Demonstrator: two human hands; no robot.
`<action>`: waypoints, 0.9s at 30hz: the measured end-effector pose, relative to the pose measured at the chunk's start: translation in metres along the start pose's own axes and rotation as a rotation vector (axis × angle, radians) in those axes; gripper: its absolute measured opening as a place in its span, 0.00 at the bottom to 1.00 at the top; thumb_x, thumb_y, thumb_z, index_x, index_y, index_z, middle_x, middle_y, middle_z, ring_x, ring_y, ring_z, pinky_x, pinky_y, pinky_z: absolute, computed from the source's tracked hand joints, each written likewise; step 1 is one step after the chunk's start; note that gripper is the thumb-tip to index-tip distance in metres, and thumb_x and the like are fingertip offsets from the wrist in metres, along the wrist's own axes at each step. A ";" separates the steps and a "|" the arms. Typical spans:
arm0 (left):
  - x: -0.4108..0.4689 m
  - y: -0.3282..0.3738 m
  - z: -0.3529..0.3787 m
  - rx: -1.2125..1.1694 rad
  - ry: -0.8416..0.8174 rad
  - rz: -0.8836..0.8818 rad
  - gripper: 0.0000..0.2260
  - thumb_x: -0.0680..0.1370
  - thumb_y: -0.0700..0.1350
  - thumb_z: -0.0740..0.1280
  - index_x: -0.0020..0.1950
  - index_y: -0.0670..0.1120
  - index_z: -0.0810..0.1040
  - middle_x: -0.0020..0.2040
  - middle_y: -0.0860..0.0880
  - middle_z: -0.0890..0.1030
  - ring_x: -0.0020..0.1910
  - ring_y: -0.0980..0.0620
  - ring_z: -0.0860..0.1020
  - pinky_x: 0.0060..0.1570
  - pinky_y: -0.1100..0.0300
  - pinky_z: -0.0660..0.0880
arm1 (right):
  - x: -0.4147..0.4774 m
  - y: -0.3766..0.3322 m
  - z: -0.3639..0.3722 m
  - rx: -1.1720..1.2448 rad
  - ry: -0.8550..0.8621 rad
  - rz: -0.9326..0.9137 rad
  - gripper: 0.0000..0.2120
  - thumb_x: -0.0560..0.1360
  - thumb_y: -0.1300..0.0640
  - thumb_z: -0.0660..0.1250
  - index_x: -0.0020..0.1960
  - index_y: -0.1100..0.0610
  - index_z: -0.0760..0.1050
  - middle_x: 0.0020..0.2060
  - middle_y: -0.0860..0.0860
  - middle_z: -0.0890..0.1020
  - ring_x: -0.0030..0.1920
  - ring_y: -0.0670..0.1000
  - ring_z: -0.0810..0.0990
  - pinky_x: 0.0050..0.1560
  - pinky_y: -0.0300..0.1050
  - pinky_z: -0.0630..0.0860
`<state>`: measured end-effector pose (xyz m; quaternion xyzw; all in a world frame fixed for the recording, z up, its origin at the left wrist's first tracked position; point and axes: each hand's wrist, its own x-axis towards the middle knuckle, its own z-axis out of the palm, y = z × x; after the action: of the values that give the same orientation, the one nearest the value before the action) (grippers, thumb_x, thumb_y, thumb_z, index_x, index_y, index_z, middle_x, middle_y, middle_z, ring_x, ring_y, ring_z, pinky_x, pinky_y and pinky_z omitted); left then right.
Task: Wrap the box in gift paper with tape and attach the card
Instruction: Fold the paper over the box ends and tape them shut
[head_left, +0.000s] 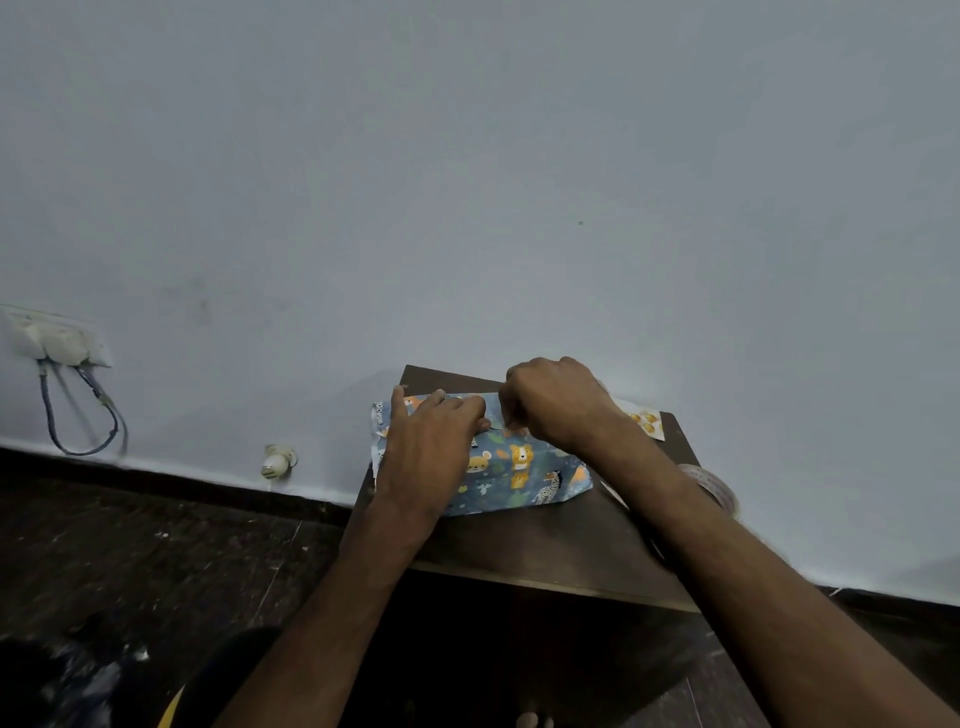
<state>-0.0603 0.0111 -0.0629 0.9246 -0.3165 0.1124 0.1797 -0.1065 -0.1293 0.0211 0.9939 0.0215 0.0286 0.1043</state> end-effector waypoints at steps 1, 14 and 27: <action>0.000 0.000 0.000 -0.010 0.011 0.003 0.10 0.85 0.52 0.56 0.54 0.51 0.75 0.57 0.52 0.83 0.67 0.47 0.74 0.75 0.40 0.53 | 0.002 -0.001 -0.002 -0.017 -0.017 -0.005 0.09 0.75 0.63 0.66 0.45 0.50 0.79 0.49 0.49 0.82 0.52 0.54 0.80 0.49 0.45 0.66; -0.001 0.000 -0.004 -0.025 -0.033 -0.008 0.11 0.85 0.53 0.55 0.56 0.51 0.75 0.61 0.51 0.81 0.70 0.48 0.72 0.76 0.41 0.50 | 0.012 -0.013 -0.018 -0.094 -0.202 -0.024 0.04 0.76 0.59 0.68 0.49 0.53 0.75 0.55 0.54 0.80 0.56 0.58 0.80 0.59 0.54 0.70; 0.000 -0.002 -0.001 -0.026 -0.017 -0.009 0.10 0.86 0.52 0.55 0.58 0.52 0.74 0.61 0.54 0.81 0.72 0.51 0.70 0.75 0.39 0.51 | -0.047 0.020 0.017 0.201 -0.275 0.094 0.25 0.79 0.39 0.62 0.75 0.37 0.64 0.66 0.48 0.65 0.67 0.54 0.62 0.66 0.59 0.66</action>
<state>-0.0591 0.0133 -0.0624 0.9246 -0.3152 0.0995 0.1895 -0.1520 -0.1550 0.0062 0.9938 -0.0365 -0.1052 0.0047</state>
